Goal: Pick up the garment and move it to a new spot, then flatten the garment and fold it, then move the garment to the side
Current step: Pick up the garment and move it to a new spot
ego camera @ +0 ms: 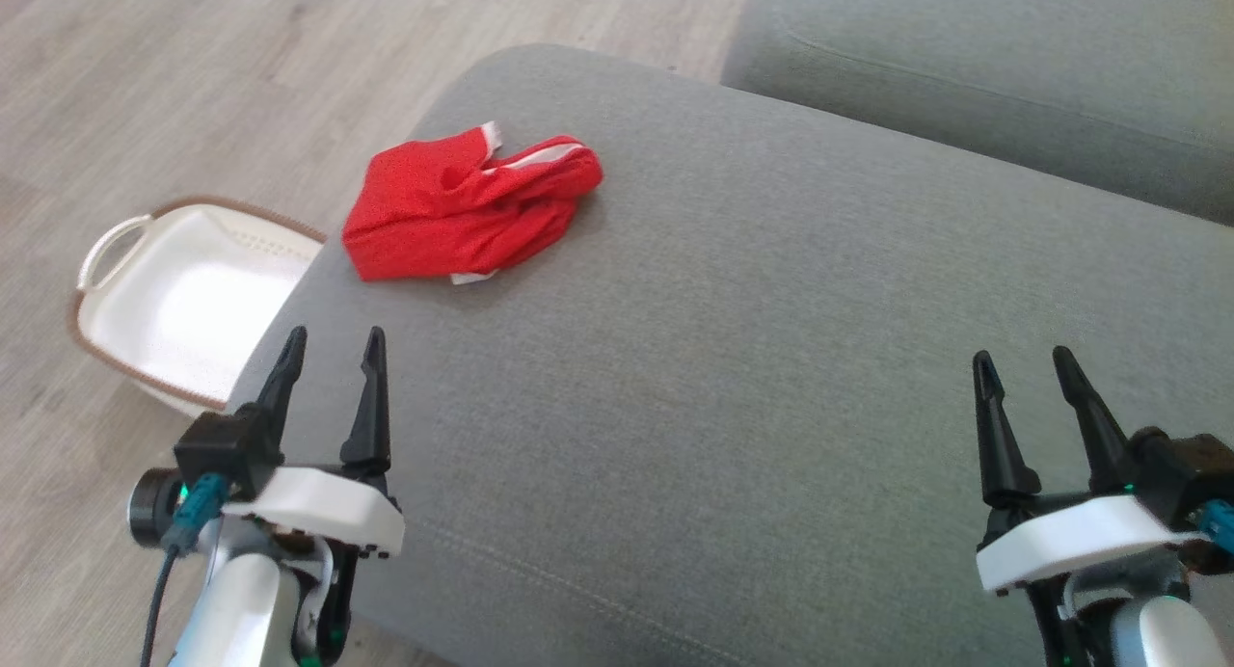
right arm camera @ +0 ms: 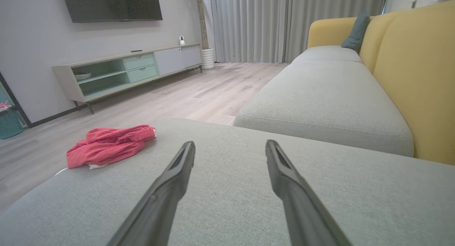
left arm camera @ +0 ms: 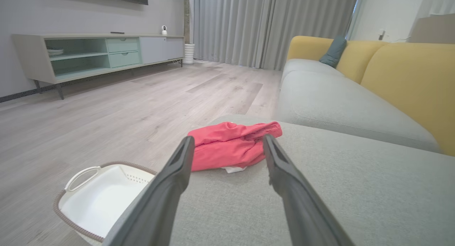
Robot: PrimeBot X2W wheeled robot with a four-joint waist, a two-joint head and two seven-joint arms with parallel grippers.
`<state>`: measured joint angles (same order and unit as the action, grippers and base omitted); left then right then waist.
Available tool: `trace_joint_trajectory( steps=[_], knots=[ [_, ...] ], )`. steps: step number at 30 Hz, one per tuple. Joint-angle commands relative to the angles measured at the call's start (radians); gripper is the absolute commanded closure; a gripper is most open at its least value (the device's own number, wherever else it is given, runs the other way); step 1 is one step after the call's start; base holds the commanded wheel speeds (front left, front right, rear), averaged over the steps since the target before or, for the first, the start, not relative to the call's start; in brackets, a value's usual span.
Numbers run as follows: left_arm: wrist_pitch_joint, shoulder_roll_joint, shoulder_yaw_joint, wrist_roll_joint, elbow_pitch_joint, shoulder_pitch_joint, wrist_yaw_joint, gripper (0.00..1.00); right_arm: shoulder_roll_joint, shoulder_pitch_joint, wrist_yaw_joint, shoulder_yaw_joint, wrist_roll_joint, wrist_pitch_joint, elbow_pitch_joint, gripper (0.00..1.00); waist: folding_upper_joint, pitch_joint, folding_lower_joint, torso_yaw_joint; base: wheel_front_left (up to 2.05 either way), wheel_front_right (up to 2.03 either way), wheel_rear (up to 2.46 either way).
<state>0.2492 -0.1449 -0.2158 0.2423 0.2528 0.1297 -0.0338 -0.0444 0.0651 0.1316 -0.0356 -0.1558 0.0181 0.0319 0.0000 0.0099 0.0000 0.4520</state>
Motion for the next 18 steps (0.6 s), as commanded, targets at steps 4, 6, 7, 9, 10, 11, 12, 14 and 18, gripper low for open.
trace_joint_trajectory(
  steps=[4,6,7,9,10,11,12,14,18],
  knots=[
    [0.012,-0.019,0.049,0.009,-0.033,0.049,0.006,0.0,-0.006,-0.042,-0.001,0.028,0.0,-0.001,0.047,0.0,0.0,0.003,0.0,0.029,0.0,0.0,0.0],
    [0.012,-0.019,0.054,0.008,-0.036,0.048,0.007,0.0,-0.006,-0.043,-0.001,0.028,0.001,0.0,0.048,0.0,0.0,0.003,0.0,0.032,0.0,0.0,0.0],
    [0.012,-0.019,0.054,0.008,-0.036,0.048,0.007,0.0,-0.006,-0.043,-0.001,0.028,0.001,0.0,0.048,0.0,0.0,0.003,0.0,0.032,0.0,0.0,0.0],
    [0.012,-0.018,0.058,0.006,-0.039,0.047,0.008,0.0,-0.006,-0.045,-0.001,0.028,0.002,0.001,0.05,0.0,0.0,0.004,0.0,0.034,0.0,0.0,0.0],
    [0.012,-0.017,0.06,0.005,-0.04,0.047,0.009,0.0,-0.006,-0.046,-0.001,0.028,0.002,0.002,0.051,0.0,0.0,0.004,0.0,0.034,0.0,0.0,0.0],
    [0.012,-0.016,0.062,0.004,-0.041,0.047,0.01,0.0,-0.006,-0.047,-0.001,0.028,0.002,0.004,0.052,0.0,0.0,0.006,0.0,0.034,0.0,0.0,0.0],
    [0.012,-0.014,0.064,0.004,-0.042,0.047,0.01,0.0,-0.006,-0.049,-0.001,0.029,0.004,0.005,0.053,0.0,0.0,0.008,0.0,0.034,0.0,0.0,0.0],
    [0.012,-0.011,0.069,0.002,-0.044,0.049,0.01,0.0,-0.006,-0.053,-0.001,0.03,0.005,0.009,0.056,0.0,0.0,0.014,0.0,0.032,0.0,0.0,0.0],
    [0.012,-0.006,0.077,-0.003,-0.042,0.062,0.016,0.0,-0.006,-0.065,-0.001,0.036,0.008,0.019,0.064,0.0,0.0,0.037,0.0,0.021,0.0,0.0,0.0]
  ],
)
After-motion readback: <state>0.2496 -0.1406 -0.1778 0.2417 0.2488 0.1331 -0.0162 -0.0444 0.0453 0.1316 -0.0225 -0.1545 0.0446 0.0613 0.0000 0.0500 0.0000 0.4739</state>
